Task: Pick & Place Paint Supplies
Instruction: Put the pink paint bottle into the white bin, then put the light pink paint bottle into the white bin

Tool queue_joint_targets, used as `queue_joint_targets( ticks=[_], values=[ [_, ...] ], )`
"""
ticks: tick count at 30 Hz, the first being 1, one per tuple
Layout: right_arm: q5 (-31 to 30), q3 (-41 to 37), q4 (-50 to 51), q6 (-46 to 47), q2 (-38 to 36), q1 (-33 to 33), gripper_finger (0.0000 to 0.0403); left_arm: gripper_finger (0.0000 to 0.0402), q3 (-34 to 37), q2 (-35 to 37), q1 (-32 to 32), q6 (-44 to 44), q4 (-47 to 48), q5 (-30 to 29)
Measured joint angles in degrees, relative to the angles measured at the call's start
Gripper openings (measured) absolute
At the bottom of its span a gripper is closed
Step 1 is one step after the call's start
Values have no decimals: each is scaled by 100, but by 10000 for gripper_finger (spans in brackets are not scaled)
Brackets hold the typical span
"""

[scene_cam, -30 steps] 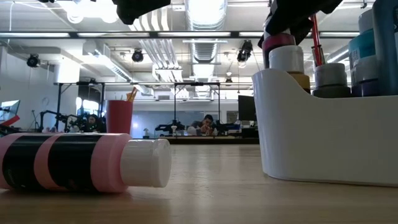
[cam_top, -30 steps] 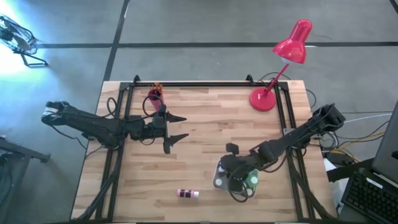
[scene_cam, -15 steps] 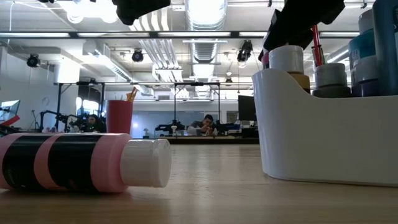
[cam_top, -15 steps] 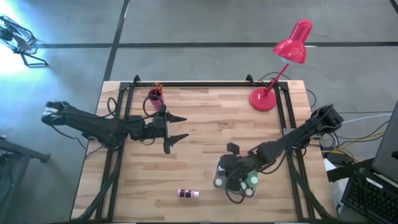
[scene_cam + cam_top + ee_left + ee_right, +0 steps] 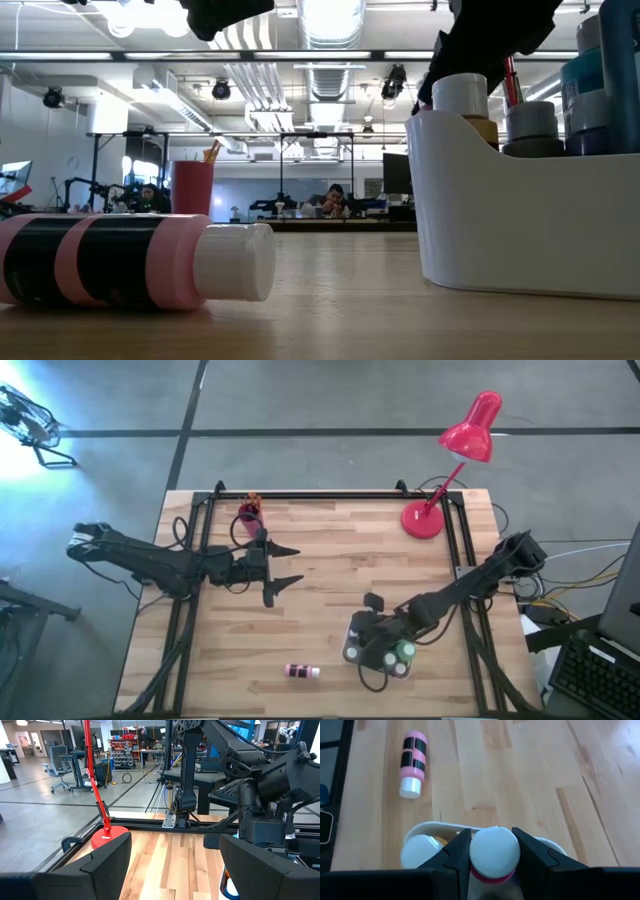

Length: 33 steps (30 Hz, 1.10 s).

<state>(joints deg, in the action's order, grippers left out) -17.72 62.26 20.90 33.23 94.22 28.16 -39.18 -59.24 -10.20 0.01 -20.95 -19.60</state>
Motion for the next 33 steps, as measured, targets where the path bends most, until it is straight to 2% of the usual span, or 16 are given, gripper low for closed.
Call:
queue_joint_targets(
  ticks=[14,20,23,28,33],
  values=[
    [0,7,-22,-36,48,0,111,307,0,0,0,0,0,0],
    [0,7,-26,-33,48,-2,186,307,0,0,0,-2,0,-1],
    [0,7,-26,-35,48,-4,209,307,0,0,0,-11,0,0],
    [0,7,-25,-107,40,-4,217,307,0,0,-2,-15,40,-2],
    [13,174,-6,-626,-52,-4,202,307,0,0,-1,-91,318,21]
  ],
)
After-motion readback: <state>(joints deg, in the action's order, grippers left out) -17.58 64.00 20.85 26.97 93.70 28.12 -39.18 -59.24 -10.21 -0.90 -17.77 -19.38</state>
